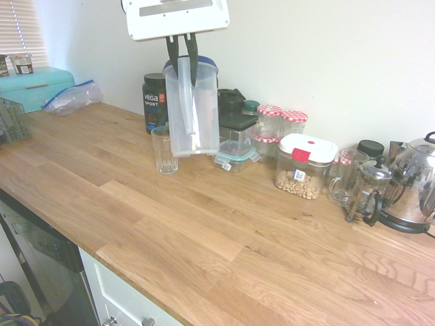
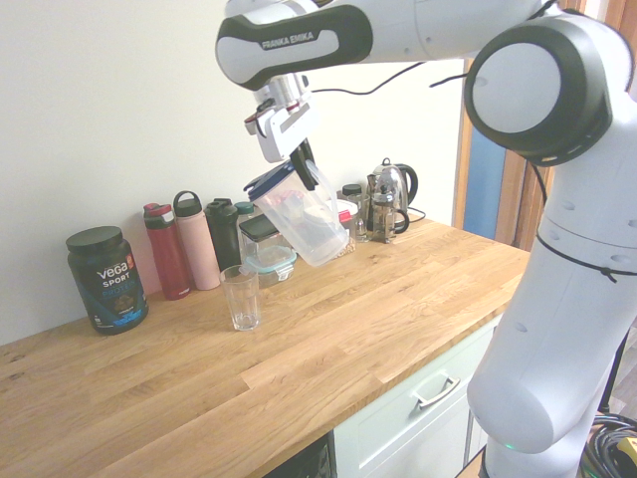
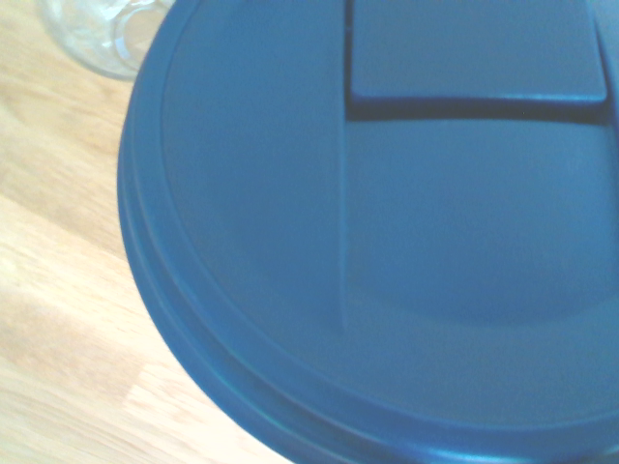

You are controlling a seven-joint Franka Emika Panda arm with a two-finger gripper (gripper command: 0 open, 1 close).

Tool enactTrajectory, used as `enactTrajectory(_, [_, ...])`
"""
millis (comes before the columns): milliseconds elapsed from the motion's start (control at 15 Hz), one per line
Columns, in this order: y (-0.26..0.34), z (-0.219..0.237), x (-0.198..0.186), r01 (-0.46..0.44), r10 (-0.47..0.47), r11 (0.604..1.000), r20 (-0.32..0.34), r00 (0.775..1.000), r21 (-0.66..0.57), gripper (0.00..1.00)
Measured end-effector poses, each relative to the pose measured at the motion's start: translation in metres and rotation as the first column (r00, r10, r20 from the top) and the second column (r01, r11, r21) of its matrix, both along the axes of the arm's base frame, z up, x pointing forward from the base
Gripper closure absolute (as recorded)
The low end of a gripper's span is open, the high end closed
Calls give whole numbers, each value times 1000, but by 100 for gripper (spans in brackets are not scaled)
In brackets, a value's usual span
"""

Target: Pour me some water

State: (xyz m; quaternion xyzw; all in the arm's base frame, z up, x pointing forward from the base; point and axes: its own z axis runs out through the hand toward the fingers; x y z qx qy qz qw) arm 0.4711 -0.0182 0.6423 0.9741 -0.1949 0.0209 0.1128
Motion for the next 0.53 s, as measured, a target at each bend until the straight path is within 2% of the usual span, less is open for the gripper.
enactTrajectory(133, [-33,2,-31,78,-81,995,58,995,55,100])
enactTrajectory(267, [-59,-8,-51,148,-162,983,126,979,113,100])
enactTrajectory(400, [-77,-37,-57,207,-238,964,202,950,165,100])
enactTrajectory(533, [-90,-74,-55,261,-309,945,275,910,198,100])
